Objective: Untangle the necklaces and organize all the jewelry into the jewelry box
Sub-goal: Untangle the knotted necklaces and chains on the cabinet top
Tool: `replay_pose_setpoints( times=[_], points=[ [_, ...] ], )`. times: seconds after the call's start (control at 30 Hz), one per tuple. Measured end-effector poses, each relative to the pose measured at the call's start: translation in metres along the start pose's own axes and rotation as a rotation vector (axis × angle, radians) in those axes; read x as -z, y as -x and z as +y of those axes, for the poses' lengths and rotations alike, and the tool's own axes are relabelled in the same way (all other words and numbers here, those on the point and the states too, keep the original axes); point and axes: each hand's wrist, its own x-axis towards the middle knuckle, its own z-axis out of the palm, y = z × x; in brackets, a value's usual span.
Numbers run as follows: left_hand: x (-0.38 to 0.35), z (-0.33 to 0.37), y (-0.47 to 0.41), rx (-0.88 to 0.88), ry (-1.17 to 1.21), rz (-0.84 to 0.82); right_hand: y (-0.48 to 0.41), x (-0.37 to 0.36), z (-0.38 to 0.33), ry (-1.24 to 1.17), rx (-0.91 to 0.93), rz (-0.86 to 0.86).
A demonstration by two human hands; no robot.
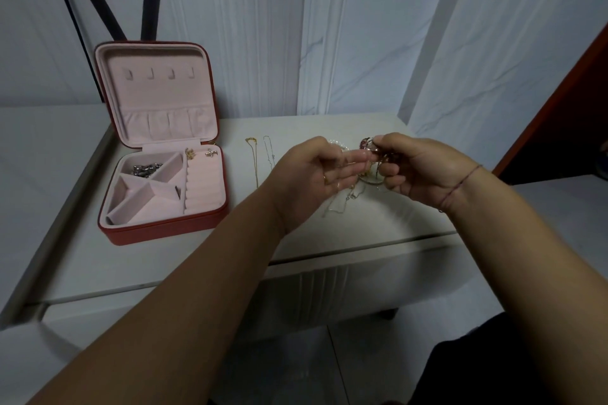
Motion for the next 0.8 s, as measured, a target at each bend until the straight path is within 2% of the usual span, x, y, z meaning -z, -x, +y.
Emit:
replay_pose_setpoints(
  times=[0.13, 0.23, 0.57, 0.8],
  points=[
    [0.004, -0.001, -0.001, 0.047, 0.048, -0.075, 0.001, 0.0, 0.0, -0.016, -0.009, -0.057],
    [0.008, -0.003, -0.005, 0.069, 0.028, -0.069, 0.003, 0.0, -0.001, -0.011, 0.0, -0.064],
    [0.005, -0.01, -0.005, -0.045, -0.489, 0.108, 0.004, -0.003, -0.002, -0.006, 0.024, -0.05],
    [0.007, -0.01, -0.005, -0.095, -0.565, 0.151, 0.005, -0.001, -0.002, -0.024, 0.028, -0.07]
  ],
)
